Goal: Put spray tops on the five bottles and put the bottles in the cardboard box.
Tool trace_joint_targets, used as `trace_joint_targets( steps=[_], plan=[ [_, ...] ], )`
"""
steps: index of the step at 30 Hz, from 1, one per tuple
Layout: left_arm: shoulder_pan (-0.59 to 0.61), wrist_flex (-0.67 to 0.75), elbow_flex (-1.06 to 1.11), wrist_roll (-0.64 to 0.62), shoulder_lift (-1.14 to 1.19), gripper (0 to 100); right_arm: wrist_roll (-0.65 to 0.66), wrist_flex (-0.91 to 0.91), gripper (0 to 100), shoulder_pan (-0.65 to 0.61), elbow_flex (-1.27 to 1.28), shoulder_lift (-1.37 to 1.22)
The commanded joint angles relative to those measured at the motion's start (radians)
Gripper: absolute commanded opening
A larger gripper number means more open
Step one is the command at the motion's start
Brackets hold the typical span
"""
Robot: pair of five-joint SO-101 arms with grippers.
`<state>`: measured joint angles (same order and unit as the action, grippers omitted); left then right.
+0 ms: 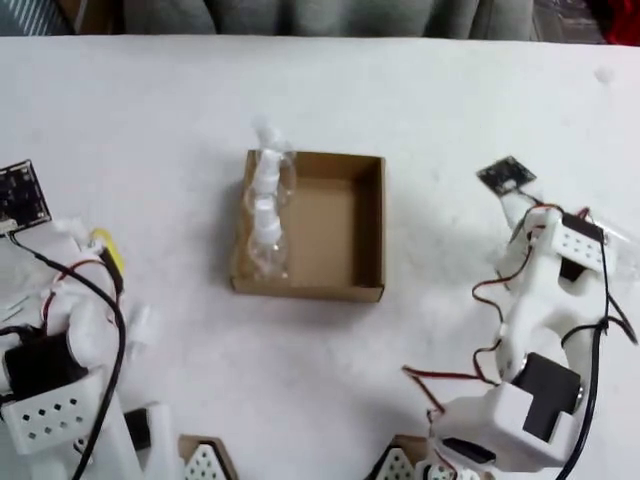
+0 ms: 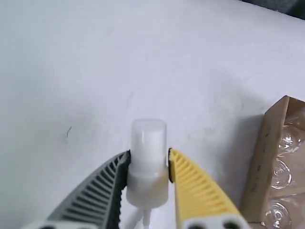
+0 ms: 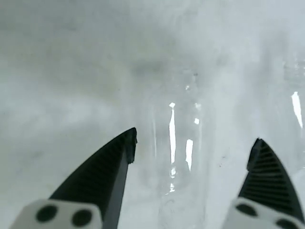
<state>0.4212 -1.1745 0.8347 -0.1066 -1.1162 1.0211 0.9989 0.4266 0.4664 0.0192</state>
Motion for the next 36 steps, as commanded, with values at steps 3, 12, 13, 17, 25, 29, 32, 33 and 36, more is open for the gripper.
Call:
trace_joint_targets(
  steps=[3,12,13,17,25,29,32,33,36],
  plan=[
    [0.007,0.025,-0.009,0.008,-0.015,2,0.031,0.019,31.9,-0.021,-0.061,-0.010],
    [0.008,0.026,-0.009,0.008,-0.015,2,0.069,0.012,31.9,-0.015,-0.259,-0.318],
    [0.008,0.026,-0.009,0.008,-0.015,2,0.071,0.027,31.9,-0.016,-0.293,-0.354],
    [0.008,0.026,-0.008,0.008,-0.015,2,0.074,0.088,30.2,-0.015,-0.440,-0.475],
    [0.008,0.023,-0.008,0.008,-0.015,2,0.066,0.367,3.6,0.013,-0.772,-0.585],
    [0.008,0.021,-0.009,0.003,-0.015,2,-0.005,0.611,1.7,0.036,-1.026,-0.585],
    [0.008,0.020,-0.009,0.003,-0.015,2,-0.094,0.734,1.8,0.061,-1.198,-0.582],
    [0.008,0.020,-0.011,0.003,-0.015,2,-0.138,0.728,1.8,0.074,-1.229,-0.570],
    [0.007,0.018,-0.014,0.003,-0.015,2,-0.189,0.728,1.8,0.102,-1.241,-0.524]
  ],
)
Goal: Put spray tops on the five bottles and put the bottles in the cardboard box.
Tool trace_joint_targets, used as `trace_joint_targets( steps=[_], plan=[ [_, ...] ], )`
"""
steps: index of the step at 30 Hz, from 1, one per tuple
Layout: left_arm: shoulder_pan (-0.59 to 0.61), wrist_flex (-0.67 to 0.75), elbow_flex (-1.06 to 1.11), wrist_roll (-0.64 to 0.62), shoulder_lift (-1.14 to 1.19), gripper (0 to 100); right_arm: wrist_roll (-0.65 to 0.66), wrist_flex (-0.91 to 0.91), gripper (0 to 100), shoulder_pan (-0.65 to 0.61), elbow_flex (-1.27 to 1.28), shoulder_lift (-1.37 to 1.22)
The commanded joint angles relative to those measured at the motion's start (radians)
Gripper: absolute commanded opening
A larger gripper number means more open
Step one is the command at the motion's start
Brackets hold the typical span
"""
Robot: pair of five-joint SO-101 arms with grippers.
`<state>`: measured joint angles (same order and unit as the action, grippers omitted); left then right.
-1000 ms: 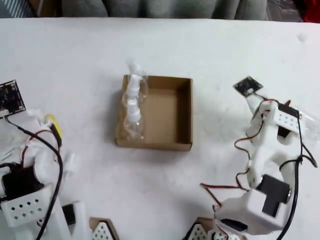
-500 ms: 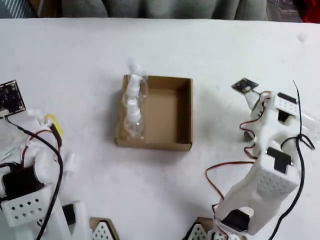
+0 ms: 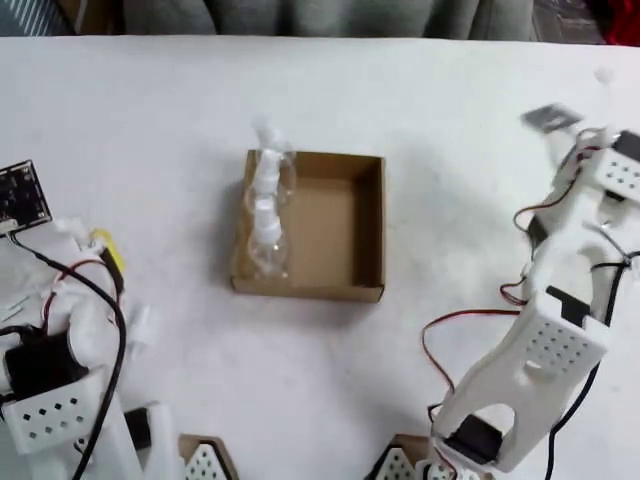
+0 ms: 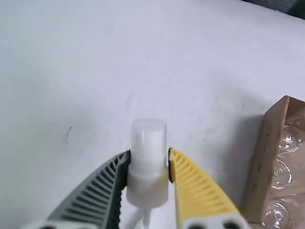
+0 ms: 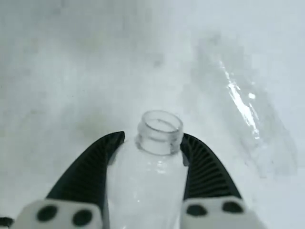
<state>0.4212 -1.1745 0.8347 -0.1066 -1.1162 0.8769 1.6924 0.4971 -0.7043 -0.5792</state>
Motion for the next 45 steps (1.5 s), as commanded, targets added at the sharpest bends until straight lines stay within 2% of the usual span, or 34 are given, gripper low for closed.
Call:
trace_joint_targets(
  steps=[1,8,18,22,26,30,33,38,45],
  plan=[
    [0.005,0.018,-0.014,0.003,-0.015,2,-0.051,0.035,1.8,0.038,-0.054,0.090],
    [0.007,0.018,-0.009,0.003,-0.015,2,-0.051,0.010,1.9,0.047,0.239,0.202],
    [0.005,0.018,-0.009,0.003,-0.015,2,-0.058,-0.498,2.3,0.039,0.807,0.314],
    [0.007,0.018,-0.008,0.003,-0.015,2,-0.058,-0.610,11.1,0.039,0.899,0.317],
    [0.008,0.018,-0.008,0.003,-0.015,2,-0.058,-0.624,22.0,0.039,0.907,0.298],
    [0.008,0.018,-0.008,0.003,-0.015,2,-0.060,-0.622,27.3,0.039,0.907,0.328],
    [0.008,0.018,-0.008,0.003,-0.015,2,-0.115,-0.621,29.6,0.045,0.907,0.386],
    [0.008,0.018,-0.008,0.005,-0.015,2,-0.114,-0.521,31.2,0.048,0.919,0.475],
    [0.008,0.018,-0.006,0.008,-0.015,2,-0.002,-0.530,31.2,0.101,1.008,0.493]
  ],
)
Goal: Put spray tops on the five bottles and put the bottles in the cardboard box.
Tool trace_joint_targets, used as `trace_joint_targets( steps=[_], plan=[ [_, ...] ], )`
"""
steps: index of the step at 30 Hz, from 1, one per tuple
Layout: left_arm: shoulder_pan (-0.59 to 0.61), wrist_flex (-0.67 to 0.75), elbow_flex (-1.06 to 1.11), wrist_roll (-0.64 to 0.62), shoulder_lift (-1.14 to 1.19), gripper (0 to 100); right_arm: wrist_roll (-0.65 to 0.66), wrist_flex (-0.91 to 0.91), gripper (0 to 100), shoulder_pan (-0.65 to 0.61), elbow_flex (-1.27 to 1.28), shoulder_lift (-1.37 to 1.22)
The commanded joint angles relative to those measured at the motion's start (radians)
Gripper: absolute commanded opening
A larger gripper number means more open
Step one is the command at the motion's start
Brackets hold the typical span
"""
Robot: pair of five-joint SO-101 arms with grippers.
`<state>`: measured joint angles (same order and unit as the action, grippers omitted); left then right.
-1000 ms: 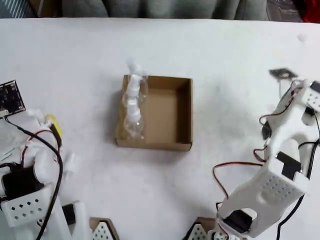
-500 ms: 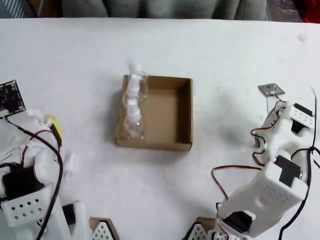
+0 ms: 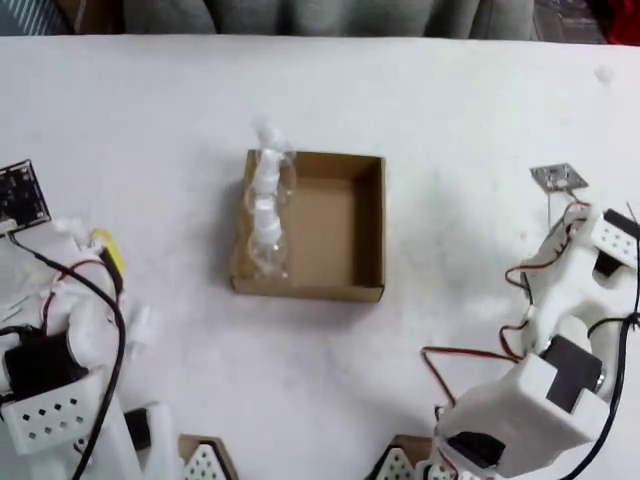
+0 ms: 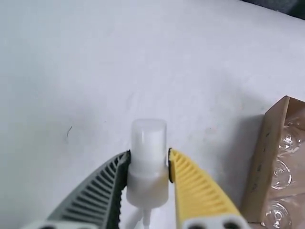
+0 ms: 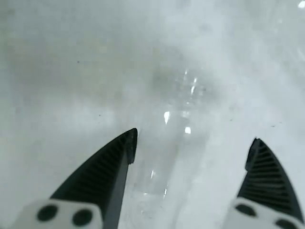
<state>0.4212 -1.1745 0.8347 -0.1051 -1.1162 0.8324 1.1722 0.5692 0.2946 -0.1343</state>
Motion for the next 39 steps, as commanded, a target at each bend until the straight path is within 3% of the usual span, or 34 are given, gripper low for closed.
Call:
trace_joint_targets(
  steps=[1,11,21,24,28,29,39],
  plan=[
    [0.008,0.018,-0.006,0.006,-0.015,2,0.052,-0.031,31.2,0.030,0.020,0.044],
    [0.008,0.018,-0.006,0.006,-0.015,2,0.049,-0.122,31.2,-0.016,0.014,-0.088],
    [0.007,0.018,-0.006,0.006,-0.015,2,-0.141,-0.122,30.0,0.001,-0.066,-0.173],
    [0.008,0.018,-0.006,0.006,-0.015,2,-0.140,-0.122,21.3,-0.002,-0.066,-0.174],
    [0.008,0.018,-0.006,0.006,-0.015,2,-0.137,-0.133,0.6,-0.008,-0.077,-0.174],
    [0.008,0.018,-0.006,0.006,-0.015,2,-0.118,-0.130,1.7,-0.008,-0.087,-0.174],
    [0.004,0.018,-0.012,0.002,-0.015,2,-0.107,0.275,1.7,0.008,-0.298,0.033]
  ],
)
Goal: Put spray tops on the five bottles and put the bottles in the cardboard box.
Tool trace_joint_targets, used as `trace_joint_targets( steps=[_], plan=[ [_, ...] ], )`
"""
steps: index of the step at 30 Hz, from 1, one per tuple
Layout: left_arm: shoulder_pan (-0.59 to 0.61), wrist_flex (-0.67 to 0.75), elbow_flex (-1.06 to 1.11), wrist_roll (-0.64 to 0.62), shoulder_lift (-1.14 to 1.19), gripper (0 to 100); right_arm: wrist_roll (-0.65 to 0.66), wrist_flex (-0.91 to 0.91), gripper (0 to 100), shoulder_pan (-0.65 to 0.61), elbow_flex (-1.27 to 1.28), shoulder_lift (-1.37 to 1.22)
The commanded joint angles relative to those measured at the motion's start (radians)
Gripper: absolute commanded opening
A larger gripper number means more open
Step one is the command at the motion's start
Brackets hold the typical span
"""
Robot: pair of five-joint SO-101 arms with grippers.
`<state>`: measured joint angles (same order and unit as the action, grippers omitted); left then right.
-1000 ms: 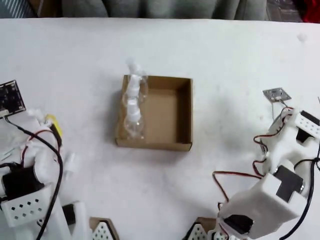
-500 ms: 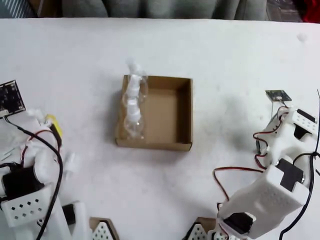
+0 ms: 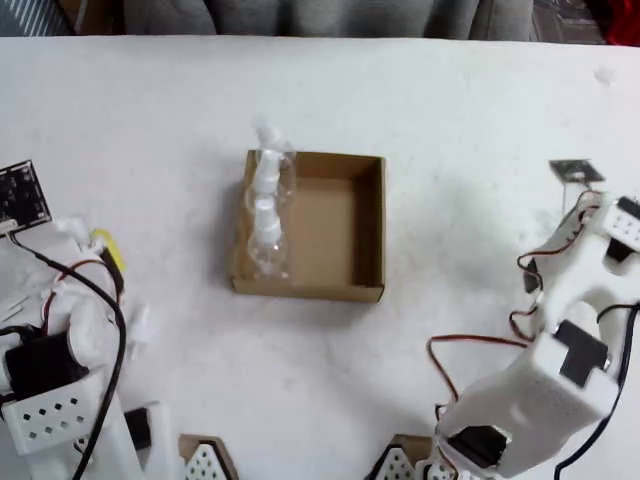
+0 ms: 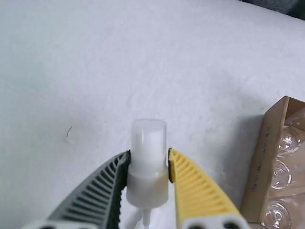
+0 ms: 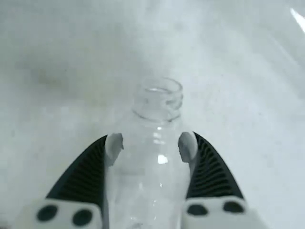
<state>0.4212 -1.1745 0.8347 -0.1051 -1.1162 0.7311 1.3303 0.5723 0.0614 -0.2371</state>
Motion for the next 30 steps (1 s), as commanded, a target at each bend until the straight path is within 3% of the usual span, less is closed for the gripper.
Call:
trace_joint_targets(
  steps=[1,6,12,15,18,24,30],
  plan=[
    [0.002,0.018,-0.015,0.002,-0.015,2,-0.025,0.143,1.7,-0.001,-0.063,0.177],
    [0.002,0.014,-0.044,0.000,-0.015,2,-0.080,0.186,1.7,-0.058,0.072,0.426],
    [0.002,-0.132,-0.275,0.000,-0.010,2,-0.255,0.153,1.7,-0.217,0.261,0.780],
    [0.002,-0.176,-0.382,-0.015,-0.008,2,-0.351,0.156,1.6,-0.366,0.336,0.940],
    [0.002,-0.186,-0.439,-0.144,-0.007,2,-0.442,0.156,1.6,-0.539,0.385,1.069],
    [0.002,-0.100,-0.451,-0.273,-0.008,2,-0.568,0.128,1.6,-0.903,0.411,1.285],
    [0.002,-0.057,-0.482,-0.422,-0.013,2,-0.508,-0.012,1.6,-1.218,0.545,1.492]
  ],
)
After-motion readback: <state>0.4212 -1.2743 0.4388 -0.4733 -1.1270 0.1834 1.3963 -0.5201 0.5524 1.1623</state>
